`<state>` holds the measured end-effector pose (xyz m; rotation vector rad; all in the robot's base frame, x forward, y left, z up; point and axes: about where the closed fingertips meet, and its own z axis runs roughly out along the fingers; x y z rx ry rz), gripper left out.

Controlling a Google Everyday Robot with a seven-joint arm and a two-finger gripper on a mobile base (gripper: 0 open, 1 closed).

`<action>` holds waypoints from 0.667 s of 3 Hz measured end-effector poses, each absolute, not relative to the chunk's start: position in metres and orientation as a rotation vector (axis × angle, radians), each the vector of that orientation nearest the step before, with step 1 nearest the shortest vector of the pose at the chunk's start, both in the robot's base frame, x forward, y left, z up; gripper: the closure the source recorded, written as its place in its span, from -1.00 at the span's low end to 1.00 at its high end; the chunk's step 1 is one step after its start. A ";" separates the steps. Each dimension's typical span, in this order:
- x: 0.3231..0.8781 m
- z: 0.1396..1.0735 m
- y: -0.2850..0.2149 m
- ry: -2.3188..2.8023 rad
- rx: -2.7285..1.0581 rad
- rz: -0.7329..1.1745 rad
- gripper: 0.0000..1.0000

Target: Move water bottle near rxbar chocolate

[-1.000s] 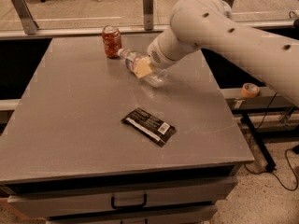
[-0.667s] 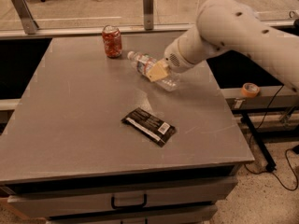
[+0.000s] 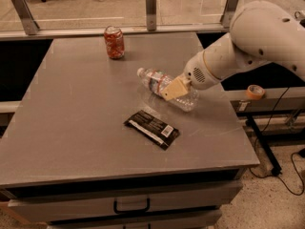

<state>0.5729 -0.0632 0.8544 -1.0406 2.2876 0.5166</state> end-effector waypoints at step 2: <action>0.519 0.864 -0.066 2.328 -1.069 0.576 0.65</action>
Offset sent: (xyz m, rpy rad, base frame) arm -0.0807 -0.0025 0.0130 0.0083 0.1039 0.0379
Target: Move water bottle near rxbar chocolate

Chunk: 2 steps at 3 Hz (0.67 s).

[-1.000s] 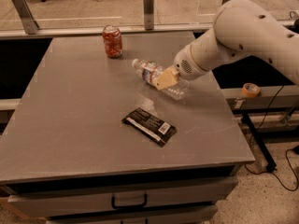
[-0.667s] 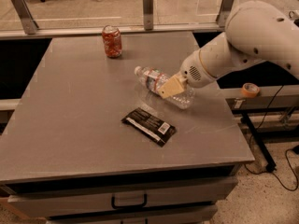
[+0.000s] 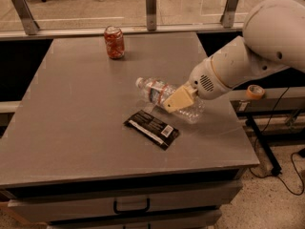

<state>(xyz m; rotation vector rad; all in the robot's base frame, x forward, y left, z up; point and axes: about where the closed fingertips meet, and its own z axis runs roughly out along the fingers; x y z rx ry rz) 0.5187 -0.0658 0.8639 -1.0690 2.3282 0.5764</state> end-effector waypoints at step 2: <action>0.502 0.866 -0.048 2.315 -1.112 0.628 -0.28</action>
Offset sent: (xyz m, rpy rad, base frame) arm -0.0189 0.0257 0.0005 0.0413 0.0250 0.0711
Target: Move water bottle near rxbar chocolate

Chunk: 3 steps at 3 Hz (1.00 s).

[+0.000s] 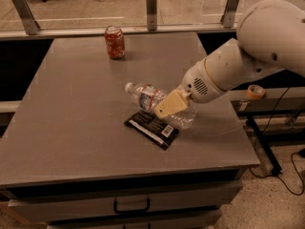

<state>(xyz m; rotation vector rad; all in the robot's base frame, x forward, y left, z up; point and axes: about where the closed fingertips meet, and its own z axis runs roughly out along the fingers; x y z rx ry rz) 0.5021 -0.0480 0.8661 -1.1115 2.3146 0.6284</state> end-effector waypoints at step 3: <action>0.508 0.870 -0.038 2.286 -1.160 0.619 -1.00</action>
Offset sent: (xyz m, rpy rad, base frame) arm 0.0121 0.0073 0.0036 -0.0170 -0.0319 0.0446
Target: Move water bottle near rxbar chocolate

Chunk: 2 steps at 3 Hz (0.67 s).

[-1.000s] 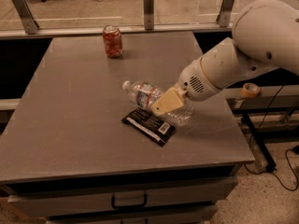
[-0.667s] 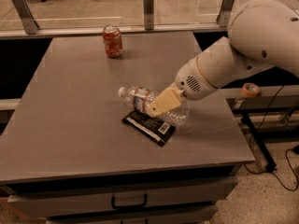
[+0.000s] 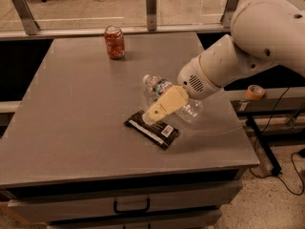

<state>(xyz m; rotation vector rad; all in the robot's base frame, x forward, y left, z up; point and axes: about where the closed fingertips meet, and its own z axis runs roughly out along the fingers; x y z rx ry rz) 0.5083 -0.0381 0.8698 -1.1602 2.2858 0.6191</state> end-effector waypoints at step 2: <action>0.525 0.881 -0.058 2.280 -1.053 0.587 -1.00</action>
Offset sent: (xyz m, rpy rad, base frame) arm 0.0394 -0.0556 0.0245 0.0630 -0.0667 -0.2112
